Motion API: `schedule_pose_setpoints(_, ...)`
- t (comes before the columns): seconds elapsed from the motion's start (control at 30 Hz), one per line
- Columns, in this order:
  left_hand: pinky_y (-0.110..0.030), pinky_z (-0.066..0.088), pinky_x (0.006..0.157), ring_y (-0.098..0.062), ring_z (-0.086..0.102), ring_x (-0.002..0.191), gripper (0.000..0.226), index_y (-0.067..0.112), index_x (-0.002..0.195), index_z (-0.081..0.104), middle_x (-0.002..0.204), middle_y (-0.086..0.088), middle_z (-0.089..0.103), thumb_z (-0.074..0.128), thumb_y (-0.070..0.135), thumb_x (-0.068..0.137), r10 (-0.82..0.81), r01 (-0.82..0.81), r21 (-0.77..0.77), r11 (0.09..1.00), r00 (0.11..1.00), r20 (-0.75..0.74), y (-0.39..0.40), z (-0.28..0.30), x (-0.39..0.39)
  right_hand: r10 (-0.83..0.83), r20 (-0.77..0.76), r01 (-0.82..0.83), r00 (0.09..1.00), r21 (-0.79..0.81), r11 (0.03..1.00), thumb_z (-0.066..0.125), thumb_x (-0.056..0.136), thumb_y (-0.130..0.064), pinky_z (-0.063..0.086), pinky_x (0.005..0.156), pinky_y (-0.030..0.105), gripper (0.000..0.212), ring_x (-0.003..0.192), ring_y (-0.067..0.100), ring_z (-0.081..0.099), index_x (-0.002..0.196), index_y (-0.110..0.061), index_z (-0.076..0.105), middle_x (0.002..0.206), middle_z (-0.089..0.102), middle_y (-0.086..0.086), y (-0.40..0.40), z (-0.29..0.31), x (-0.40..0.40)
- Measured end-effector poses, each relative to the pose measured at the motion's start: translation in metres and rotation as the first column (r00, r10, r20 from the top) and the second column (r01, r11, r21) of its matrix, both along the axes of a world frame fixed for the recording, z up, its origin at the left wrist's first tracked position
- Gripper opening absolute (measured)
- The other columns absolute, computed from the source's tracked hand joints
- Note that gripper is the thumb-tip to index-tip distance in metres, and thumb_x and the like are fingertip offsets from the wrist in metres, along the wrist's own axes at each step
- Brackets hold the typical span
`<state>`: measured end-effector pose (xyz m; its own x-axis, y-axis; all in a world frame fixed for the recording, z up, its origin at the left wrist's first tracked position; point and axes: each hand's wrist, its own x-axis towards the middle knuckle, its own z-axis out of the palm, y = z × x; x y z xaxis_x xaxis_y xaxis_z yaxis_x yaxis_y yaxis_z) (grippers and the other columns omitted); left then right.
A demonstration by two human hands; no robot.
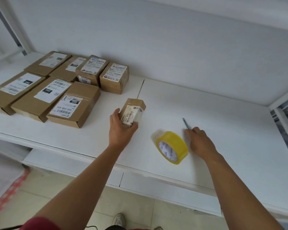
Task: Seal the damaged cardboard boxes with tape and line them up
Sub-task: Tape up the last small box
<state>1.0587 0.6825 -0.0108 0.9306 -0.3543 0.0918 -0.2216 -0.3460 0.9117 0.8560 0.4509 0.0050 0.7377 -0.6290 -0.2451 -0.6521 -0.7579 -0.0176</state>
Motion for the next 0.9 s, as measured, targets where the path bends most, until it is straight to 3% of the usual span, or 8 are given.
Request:
schedule_pose_setpoints(0.07,-0.031,0.056,0.084,-0.012,0.053,0.112,0.082,0.016,0.14,0.037,0.128,0.005,0.044,0.08,0.034,0.073,0.019,-0.034,-0.112,0.993,0.99,-0.137,-0.005,0.002,0.002,-0.002,0.141,0.009,0.99,-0.051,0.999,0.046,0.094,-0.009,0.046,0.087,0.041,0.05,0.115,0.034,0.044,0.142,-0.022,0.048,0.125,0.047,0.01,0.004,0.005,-0.004)
schedule_pose_setpoints(0.13,-0.037,0.06,0.082,-0.023,0.061,0.11,0.071,0.015,0.134,0.042,0.127,-0.005,0.05,0.08,0.026,0.074,0.006,-0.066,-0.228,0.971,0.967,-0.255,-0.009,0.004,0.002,-0.014,0.43,0.042,0.903,-0.055,0.998,0.048,0.095,-0.017,0.045,0.085,0.041,0.032,0.108,0.038,0.049,0.123,-0.016,0.064,0.112,0.056,0.013,0.015,0.013,-0.004)
schedule_pose_setpoints(0.2,-0.025,0.058,0.07,-0.02,0.068,0.097,0.056,0.02,0.123,0.045,0.122,-0.008,0.056,0.078,0.02,0.078,-0.016,-0.107,-0.336,0.936,0.94,-0.342,-0.013,0.007,-0.001,-0.183,0.632,0.009,0.753,0.269,0.963,0.043,0.095,-0.037,0.043,0.081,0.03,0.027,0.099,0.025,0.056,0.1,-0.026,0.067,0.093,0.062,0.001,0.035,0.029,-0.002)
schedule_pose_setpoints(0.3,-0.017,0.053,0.063,-0.005,0.069,0.073,0.053,0.019,0.124,0.043,0.113,-0.005,0.06,0.076,0.02,0.083,-0.033,-0.188,-0.409,0.893,0.879,-0.475,-0.018,0.01,-0.005,-0.382,0.442,-0.04,0.812,0.695,0.718,0.045,0.075,-0.075,0.042,0.078,0.019,0.048,0.096,0.004,0.061,0.113,-0.047,0.053,0.1,0.063,-0.016,0.061,0.044,0.004)
schedule_pose_setpoints(0.4,-0.021,0.054,0.072,-0.003,0.067,0.078,0.051,0.018,0.125,0.043,0.109,0.0,0.06,0.074,0.022,0.085,-0.021,-0.271,-0.415,0.868,0.817,-0.577,-0.021,0.013,-0.004,-0.364,0.345,-0.026,0.865,0.755,0.655,0.06,0.081,-0.064,0.045,0.075,0.026,0.041,0.094,0.008,0.063,0.113,-0.046,0.043,0.107,0.062,-0.009,0.068,0.041,0.006)
schedule_pose_setpoints(0.53,-0.025,0.056,0.081,-0.009,0.064,0.092,0.052,0.019,0.126,0.043,0.109,0.002,0.058,0.074,0.025,0.085,-0.029,-0.296,-0.411,0.862,0.781,-0.624,-0.024,0.015,-0.004,-0.312,0.397,-0.012,0.863,0.633,0.774,0.066,0.085,-0.053,0.046,0.067,0.028,0.026,0.076,0.011,0.061,0.095,-0.034,0.051,0.087,0.063,-0.004,0.059,0.051,0.013)
schedule_pose_setpoints(0.77,-0.026,0.056,0.081,-0.012,0.063,0.1,0.052,0.02,0.126,0.044,0.115,0.0,0.059,0.075,0.024,0.084,-0.105,-0.27,-0.447,0.853,0.75,-0.653,-0.034,0.014,-0.014,-0.173,0.252,0.035,0.952,0.472,0.881,0.073,0.079,-0.048,0.047,0.072,0.031,0.026,0.085,0.017,0.063,0.086,-0.029,0.057,0.09,0.067,-0.003,0.022,0.081,-0.016)
schedule_pose_setpoints(0.9,-0.025,0.056,0.08,-0.011,0.064,0.1,0.052,0.021,0.126,0.044,0.115,0.001,0.059,0.075,0.022,0.084,-0.152,-0.247,-0.474,0.845,0.74,-0.655,-0.049,0.016,-0.026,-0.267,0.333,0.106,0.904,0.431,0.896,0.072,0.081,-0.047,0.045,0.058,0.022,0.029,0.082,0.012,0.066,0.105,-0.04,0.057,0.095,0.067,-0.016,-0.012,0.089,-0.052)
